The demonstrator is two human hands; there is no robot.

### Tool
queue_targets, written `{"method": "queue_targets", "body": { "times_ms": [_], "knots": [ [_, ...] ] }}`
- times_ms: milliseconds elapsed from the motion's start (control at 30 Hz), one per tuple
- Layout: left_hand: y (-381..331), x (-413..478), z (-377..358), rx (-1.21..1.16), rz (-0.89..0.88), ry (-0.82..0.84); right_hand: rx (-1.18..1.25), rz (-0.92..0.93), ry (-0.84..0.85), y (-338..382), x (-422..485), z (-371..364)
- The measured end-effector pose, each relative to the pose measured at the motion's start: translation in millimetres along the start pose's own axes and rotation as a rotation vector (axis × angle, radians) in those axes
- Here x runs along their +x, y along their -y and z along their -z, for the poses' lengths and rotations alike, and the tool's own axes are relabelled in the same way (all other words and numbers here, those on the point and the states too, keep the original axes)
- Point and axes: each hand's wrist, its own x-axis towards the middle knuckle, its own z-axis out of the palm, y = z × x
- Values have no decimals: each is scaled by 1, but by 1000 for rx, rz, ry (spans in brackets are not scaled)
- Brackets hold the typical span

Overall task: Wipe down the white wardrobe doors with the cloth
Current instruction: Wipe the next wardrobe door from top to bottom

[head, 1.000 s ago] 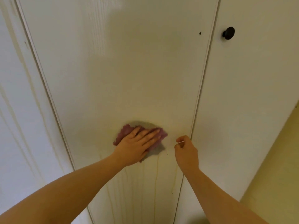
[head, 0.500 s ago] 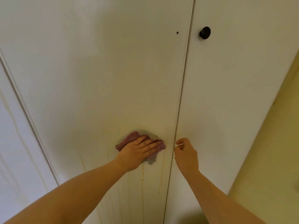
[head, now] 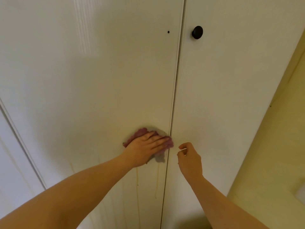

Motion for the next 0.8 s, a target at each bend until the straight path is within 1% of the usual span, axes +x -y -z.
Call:
{"method": "queue_targets", "body": {
  "times_ms": [33,67,100,133,167,233,300,367,467,567,667,800],
  "knots": [
    [7,4,5,-5,44,-57,-1,-4,-2,0,2,1],
    [15,9,11,-38,126,-108,2,-5,-3,0,3,2],
    [20,14,15,-75,208,-141,6,-6,-2,0,5,1],
    [21,16,17,-103,249,-156,9,-7,2,1,4,-1],
    [19,15,16,-108,232,-131,10,-6,10,2,3,-3],
    [10,6,7,-99,107,-73,16,9,28,4,0,-9],
    [5,-1,3,-79,6,-58,26,32,39,6,-3,-13],
    [6,-3,1,-93,8,-97,28,68,46,9,-5,-14],
    [6,-2,4,-148,61,-149,13,157,95,16,-9,-17],
    [7,-1,9,-295,116,-266,42,230,173,28,-10,-29],
    [17,-5,9,-346,115,-322,145,202,242,42,1,-45],
    [32,-19,2,-240,90,-329,134,159,231,41,19,-68]
  ]
}}
